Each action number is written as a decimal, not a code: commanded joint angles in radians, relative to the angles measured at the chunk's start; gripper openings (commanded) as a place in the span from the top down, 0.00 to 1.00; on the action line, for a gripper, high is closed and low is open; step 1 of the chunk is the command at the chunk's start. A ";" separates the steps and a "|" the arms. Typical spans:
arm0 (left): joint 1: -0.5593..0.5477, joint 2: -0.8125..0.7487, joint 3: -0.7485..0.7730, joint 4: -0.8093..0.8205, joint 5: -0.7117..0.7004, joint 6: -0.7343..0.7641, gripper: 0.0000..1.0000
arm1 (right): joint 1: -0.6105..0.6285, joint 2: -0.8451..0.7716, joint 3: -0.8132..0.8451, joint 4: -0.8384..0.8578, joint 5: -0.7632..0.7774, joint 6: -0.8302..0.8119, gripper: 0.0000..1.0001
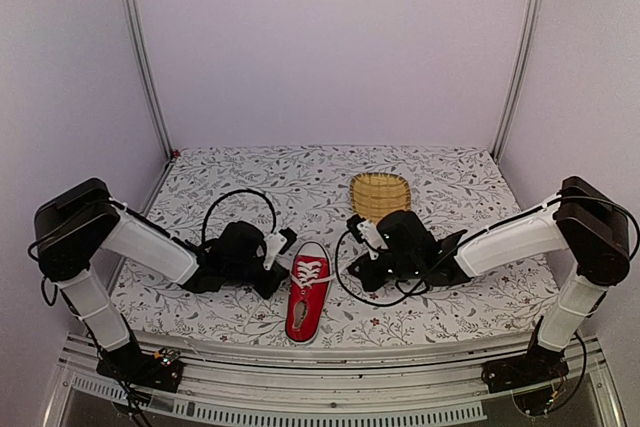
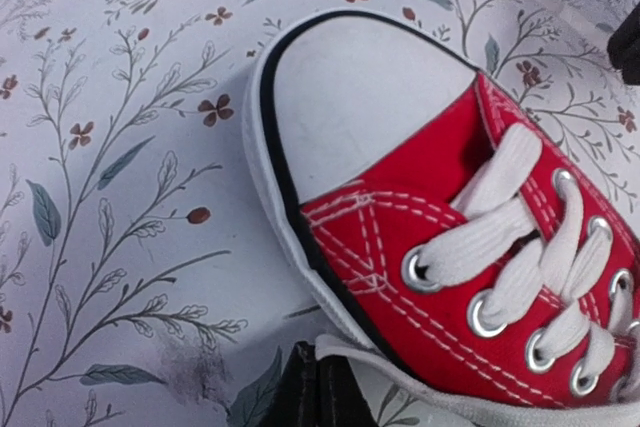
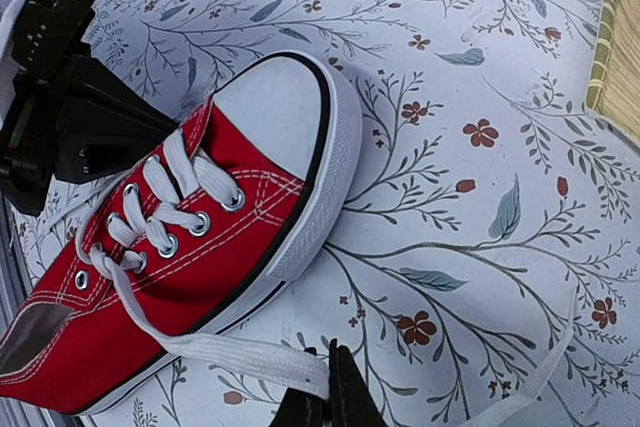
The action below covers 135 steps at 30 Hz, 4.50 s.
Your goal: Tie the shoes
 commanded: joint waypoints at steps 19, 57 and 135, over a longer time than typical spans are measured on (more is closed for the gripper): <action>-0.060 -0.410 -0.269 0.220 0.085 -0.368 1.00 | -0.004 -0.032 0.167 -0.007 -0.029 0.054 0.98; -0.211 -0.430 -0.287 0.232 -0.089 -0.462 1.00 | -0.060 0.163 0.126 0.000 -0.205 -0.043 0.39; -0.231 -0.380 -0.217 0.189 -0.105 -0.500 1.00 | 0.090 0.133 0.279 0.007 -0.465 -0.145 0.52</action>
